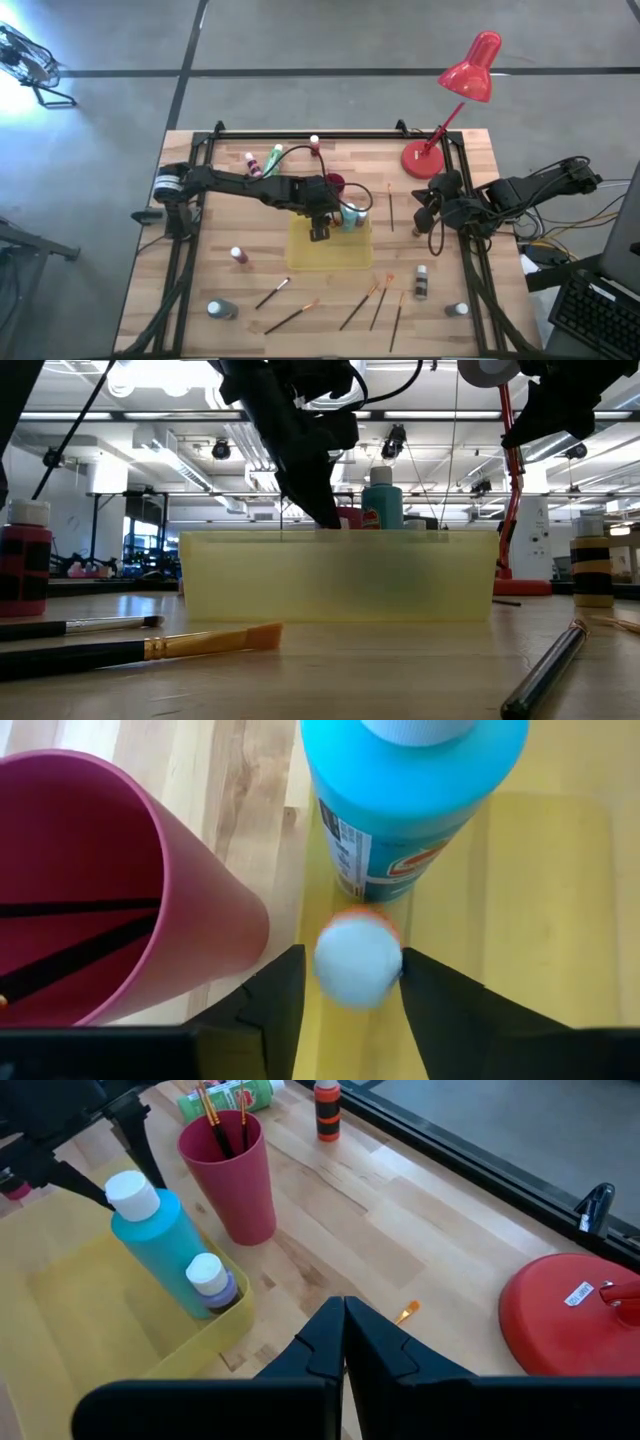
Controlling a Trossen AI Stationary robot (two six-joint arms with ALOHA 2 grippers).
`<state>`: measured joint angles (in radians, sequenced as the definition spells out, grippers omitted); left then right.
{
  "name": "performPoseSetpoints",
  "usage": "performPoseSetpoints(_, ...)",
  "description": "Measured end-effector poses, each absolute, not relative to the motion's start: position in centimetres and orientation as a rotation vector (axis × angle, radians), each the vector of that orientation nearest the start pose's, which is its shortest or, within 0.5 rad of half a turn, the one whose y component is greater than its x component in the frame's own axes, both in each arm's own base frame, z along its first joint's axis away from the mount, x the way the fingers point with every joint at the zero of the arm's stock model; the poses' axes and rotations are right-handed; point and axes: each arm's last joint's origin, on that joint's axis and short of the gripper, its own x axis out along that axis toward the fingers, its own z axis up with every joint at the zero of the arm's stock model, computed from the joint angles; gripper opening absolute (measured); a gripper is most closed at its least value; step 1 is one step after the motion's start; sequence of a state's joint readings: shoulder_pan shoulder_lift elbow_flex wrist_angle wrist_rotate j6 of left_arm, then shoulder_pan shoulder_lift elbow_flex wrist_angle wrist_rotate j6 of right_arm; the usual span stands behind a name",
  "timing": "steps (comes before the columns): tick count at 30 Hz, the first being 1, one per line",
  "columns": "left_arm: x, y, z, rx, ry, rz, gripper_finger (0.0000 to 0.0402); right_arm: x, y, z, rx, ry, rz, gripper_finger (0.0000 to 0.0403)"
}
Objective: Pick & Place Paint Supplies
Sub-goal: Put the small orange paint bottle into the yellow bin, then put the large green paint bottle into the yellow bin
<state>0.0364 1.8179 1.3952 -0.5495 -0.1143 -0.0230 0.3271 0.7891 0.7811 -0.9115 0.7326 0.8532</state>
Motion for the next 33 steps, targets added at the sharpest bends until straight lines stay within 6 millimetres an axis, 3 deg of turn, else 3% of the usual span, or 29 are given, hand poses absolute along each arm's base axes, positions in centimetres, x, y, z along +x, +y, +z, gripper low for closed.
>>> performPoseSetpoints(10,38.3,1.7,23.6,0.040,0.990,0.138,0.0178,13.3,2.5,27.8,0.332,0.569,-0.669,0.0008)
performPoseSetpoints(15,36.9,1.7,25.6,0.059,0.992,0.139,0.0179,13.3,2.5,27.8,0.339,0.570,-0.664,0.0008)
performPoseSetpoints(27,29.7,1.5,33.4,0.014,0.907,0.164,0.0179,13.3,2.5,27.8,0.344,0.566,-0.664,0.0008)
performPoseSetpoints(33,25.9,1.4,36.1,-0.004,0.867,0.214,0.0179,13.3,2.5,27.8,0.345,0.564,-0.663,0.0008)
